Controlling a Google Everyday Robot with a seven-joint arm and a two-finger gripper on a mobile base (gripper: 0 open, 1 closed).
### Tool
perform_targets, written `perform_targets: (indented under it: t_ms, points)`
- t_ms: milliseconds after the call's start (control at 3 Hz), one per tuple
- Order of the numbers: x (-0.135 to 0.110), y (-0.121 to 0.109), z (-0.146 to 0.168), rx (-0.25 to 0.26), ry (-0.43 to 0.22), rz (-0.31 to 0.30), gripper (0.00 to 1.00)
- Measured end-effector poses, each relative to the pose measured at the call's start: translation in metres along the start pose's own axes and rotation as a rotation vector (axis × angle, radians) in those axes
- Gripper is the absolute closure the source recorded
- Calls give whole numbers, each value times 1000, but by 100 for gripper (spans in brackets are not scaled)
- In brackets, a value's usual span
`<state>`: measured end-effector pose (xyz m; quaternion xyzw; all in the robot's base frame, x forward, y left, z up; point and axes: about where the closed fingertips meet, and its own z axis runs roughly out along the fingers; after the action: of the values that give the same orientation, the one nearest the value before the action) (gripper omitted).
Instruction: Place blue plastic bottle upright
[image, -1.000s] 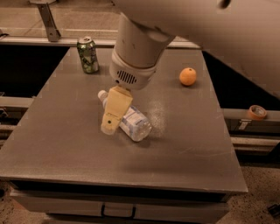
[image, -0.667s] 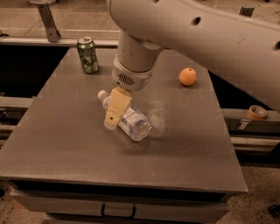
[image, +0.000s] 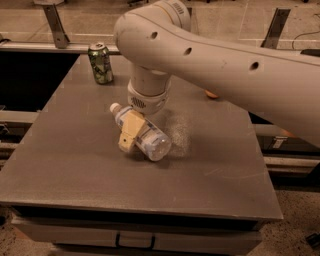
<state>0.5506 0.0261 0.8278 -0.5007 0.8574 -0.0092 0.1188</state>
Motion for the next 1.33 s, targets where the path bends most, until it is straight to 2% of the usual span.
perform_targets:
  t_ms: [333,1333]
  points:
    - [-4,-5,7,12,19,44,18]
    - [-6,-6,-1,13,19,44,88]
